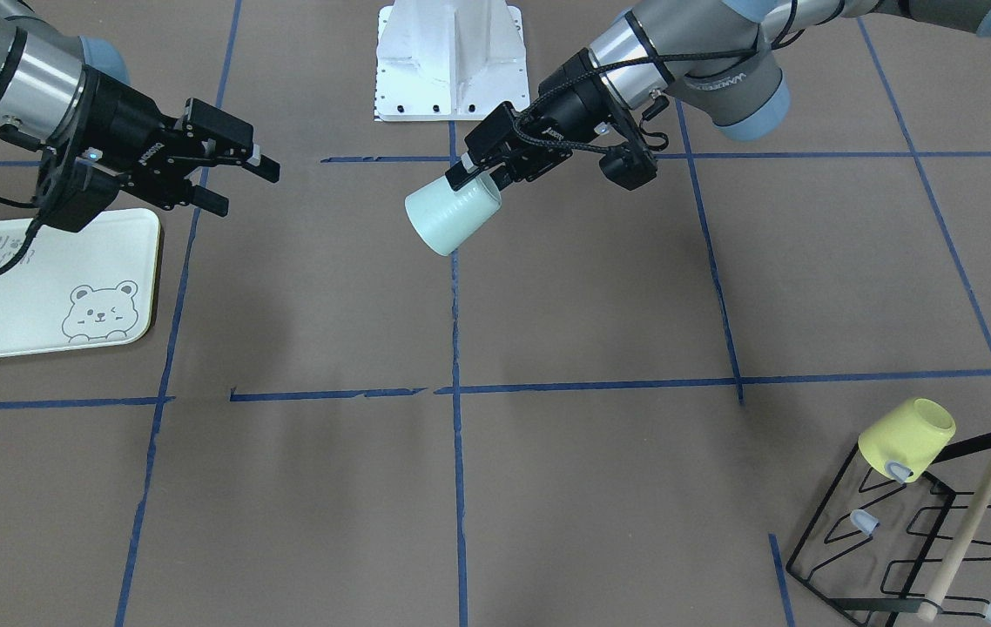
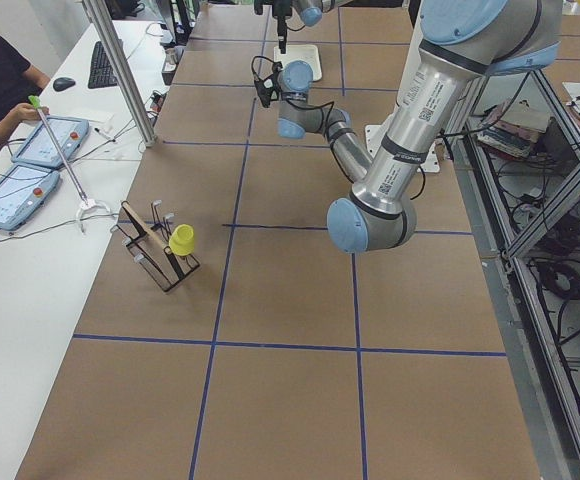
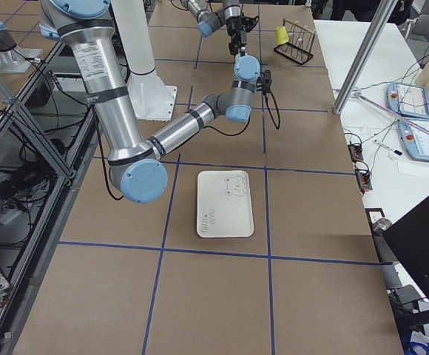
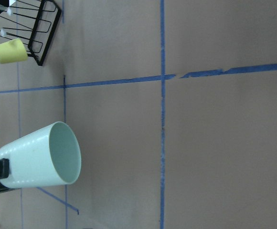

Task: Left arm grabs green cup and hands to right arm on tray

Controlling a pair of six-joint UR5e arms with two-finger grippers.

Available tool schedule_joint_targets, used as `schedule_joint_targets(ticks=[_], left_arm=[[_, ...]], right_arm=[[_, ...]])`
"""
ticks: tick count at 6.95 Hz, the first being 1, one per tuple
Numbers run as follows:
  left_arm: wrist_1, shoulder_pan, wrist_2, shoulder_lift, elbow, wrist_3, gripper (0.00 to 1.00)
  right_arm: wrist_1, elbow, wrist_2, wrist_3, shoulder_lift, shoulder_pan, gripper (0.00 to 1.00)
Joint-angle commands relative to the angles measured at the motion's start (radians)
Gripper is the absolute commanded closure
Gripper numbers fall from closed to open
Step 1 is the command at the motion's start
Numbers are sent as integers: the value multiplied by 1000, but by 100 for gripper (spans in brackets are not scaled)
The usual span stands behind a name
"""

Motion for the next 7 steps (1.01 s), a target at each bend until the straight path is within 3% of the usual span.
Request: schedule_joint_targets(ticks=[1, 2, 4, 5, 6, 7], left_arm=[[-174, -4, -1, 24, 36, -6, 91], [-303, -4, -1, 47, 73, -25, 91], [-609, -1, -3, 74, 201, -120, 91], [-755, 5, -3, 70, 252, -230, 92], [-825, 8, -3, 60, 255, -327, 92], [-874, 11, -3, 51, 252, -364, 92]], right_arm=[[253, -10, -175, 238, 1, -129, 0], [362, -19, -226, 305, 3, -165, 0], [468, -19, -237, 373, 29, -173, 0], [594, -32, -300, 388, 29, -189, 0], [672, -45, -370, 388, 29, -224, 1], [679, -44, -394, 388, 33, -246, 1]])
